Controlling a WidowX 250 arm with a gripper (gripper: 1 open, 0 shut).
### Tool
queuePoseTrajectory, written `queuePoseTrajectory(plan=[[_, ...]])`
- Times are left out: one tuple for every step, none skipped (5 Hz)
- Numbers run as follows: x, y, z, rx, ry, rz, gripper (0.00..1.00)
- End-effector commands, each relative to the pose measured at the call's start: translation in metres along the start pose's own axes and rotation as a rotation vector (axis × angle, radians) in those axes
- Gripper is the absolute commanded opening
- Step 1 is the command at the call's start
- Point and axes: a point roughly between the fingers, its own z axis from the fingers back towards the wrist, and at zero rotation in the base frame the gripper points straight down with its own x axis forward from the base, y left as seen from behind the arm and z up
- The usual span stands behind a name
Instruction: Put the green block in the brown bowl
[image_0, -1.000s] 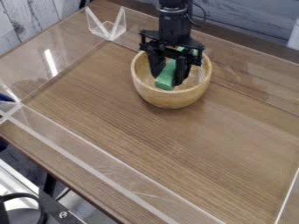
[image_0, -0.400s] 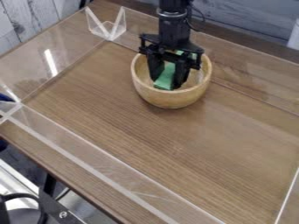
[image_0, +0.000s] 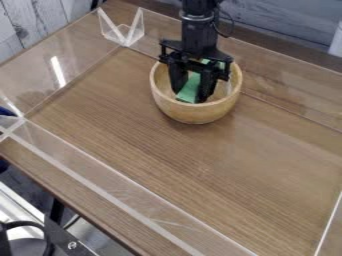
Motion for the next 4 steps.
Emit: queuePoseTrajectory(plan=[[0.0096,0.0028,0.0174,0.008,-0.057,0.002,0.0],[0.0097,0.003,0.0176,0.008,-0.053,0.003,0.0],[0.0098,0.0032,0.0182,0.008,-0.05,0.004,0.0],[0.0099,0.0033,0.0185,0.008,-0.046,0.005,0.0]])
